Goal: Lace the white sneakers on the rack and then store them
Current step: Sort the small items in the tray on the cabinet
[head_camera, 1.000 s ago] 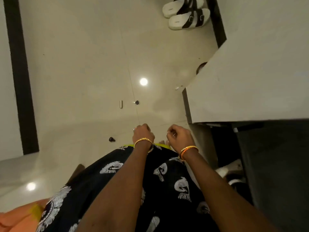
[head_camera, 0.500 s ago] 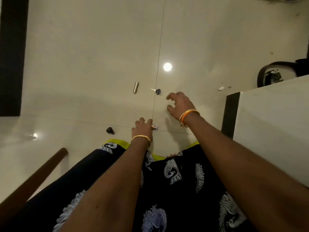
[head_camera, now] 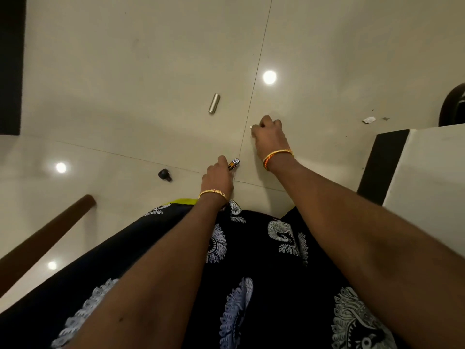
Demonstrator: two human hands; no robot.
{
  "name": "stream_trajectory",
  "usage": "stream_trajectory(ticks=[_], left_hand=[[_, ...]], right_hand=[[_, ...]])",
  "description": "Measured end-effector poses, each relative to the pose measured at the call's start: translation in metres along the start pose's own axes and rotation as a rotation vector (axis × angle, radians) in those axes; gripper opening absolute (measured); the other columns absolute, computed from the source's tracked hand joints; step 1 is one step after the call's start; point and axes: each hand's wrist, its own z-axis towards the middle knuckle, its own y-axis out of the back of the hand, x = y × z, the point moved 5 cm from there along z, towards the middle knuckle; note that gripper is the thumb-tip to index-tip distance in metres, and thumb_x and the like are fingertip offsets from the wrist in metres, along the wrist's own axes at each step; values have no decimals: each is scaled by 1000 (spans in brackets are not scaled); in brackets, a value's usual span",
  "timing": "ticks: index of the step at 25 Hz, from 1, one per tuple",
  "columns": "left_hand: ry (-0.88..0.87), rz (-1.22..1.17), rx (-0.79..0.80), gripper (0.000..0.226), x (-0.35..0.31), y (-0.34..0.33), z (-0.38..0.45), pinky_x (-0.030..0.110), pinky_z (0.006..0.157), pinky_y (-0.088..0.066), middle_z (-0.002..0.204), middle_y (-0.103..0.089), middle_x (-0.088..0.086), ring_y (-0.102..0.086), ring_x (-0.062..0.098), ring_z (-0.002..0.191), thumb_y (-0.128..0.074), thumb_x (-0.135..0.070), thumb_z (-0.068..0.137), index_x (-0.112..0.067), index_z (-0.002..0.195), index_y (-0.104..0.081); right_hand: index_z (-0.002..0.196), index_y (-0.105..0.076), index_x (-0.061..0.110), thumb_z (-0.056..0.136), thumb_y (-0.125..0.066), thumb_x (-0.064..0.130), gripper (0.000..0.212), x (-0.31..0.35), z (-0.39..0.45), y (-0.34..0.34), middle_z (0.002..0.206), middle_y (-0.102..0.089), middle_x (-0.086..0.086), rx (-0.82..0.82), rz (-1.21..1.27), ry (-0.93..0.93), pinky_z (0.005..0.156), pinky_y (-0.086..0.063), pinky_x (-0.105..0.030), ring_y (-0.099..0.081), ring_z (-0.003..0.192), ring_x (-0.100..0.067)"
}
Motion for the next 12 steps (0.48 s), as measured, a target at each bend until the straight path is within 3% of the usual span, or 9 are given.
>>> stream_trajectory(ticks=[2,4,6,10,12], left_hand=[[51,-161,0,27,-2,8,-12,41,73,-40,104,-59,23,-54,41,95,-45,-22,97,0,112,-38],[101,-234,0,24,-5,14,-26,42,75,-44,101,-61,21,-57,40,92,-48,-18,95,-3,109,-38],[148,-286,13,17,-15,25,-42,40,77,-45,102,-61,19,-58,39,92,-47,-10,92,-6,107,-39],[169,-367,-49,18,-48,68,-92,42,80,-47,100,-60,23,-56,40,91,-37,-12,97,-2,110,-44],[91,-417,-54,20,-71,92,-121,37,70,-45,94,-61,21,-57,37,85,-33,-12,99,1,108,-46]], right_hand=[[110,-54,-1,84,-46,-9,28,-12,-17,1,114,-50,-21,6,163,-96,72,-38,-34,-46,103,-33],[101,-54,-1,81,-49,-6,21,-23,-39,8,95,-56,-19,-40,489,-250,68,-39,-30,-51,84,-28],[93,-57,3,82,-51,-6,16,-25,-66,25,83,-56,-12,-64,844,-432,67,-48,-28,-56,74,-24],[79,-60,9,85,-48,-13,25,-9,-127,80,83,-61,-11,-10,1382,-677,59,-55,-24,-62,68,-19],[78,-62,7,86,-42,-12,29,2,-160,104,83,-64,-12,29,1517,-734,63,-55,-26,-63,69,-18]])
